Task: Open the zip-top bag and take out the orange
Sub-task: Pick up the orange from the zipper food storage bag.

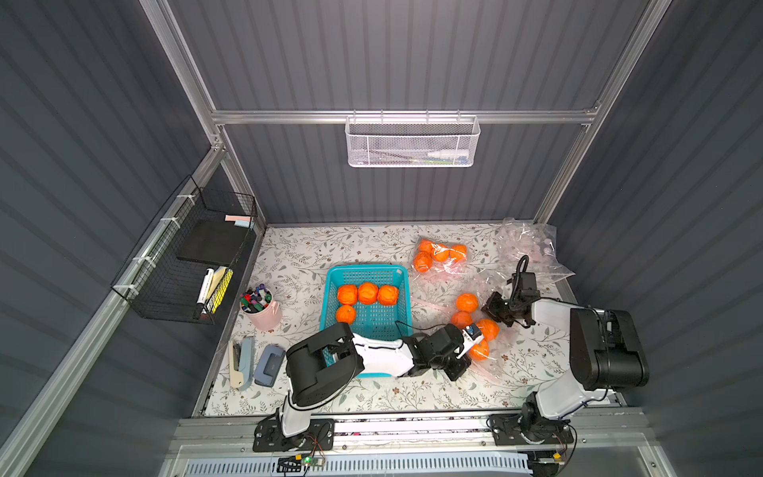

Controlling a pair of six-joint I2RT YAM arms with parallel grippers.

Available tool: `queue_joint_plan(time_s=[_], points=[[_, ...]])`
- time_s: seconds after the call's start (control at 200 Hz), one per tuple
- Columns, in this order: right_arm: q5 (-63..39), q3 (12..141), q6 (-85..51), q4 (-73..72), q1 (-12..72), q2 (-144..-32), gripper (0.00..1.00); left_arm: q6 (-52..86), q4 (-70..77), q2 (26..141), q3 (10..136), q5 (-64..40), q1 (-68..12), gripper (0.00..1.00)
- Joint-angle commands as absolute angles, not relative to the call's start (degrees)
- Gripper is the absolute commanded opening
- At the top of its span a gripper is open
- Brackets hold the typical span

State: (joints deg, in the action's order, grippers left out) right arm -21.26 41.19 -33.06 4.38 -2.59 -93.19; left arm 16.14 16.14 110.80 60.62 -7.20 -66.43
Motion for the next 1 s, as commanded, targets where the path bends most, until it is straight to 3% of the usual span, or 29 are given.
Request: queue_joint_plan(time_s=[0.0,0.655,0.995], points=[[-20.57,41.62,-33.58,6.24,-2.71,-94.57,0.10,15.16,18.20,112.50,59.95,-5.80,-66.27,0.11],[-20.39,41.66,-33.57,6.41,-2.73,-94.70,0.10,18.36,25.05,112.97,56.43,-3.31,-66.36,0.22],[-20.36,41.66,-33.57,6.50,-2.72,-94.66,0.10,18.93,28.09,114.83,56.70,-0.28,-66.31,0.46]])
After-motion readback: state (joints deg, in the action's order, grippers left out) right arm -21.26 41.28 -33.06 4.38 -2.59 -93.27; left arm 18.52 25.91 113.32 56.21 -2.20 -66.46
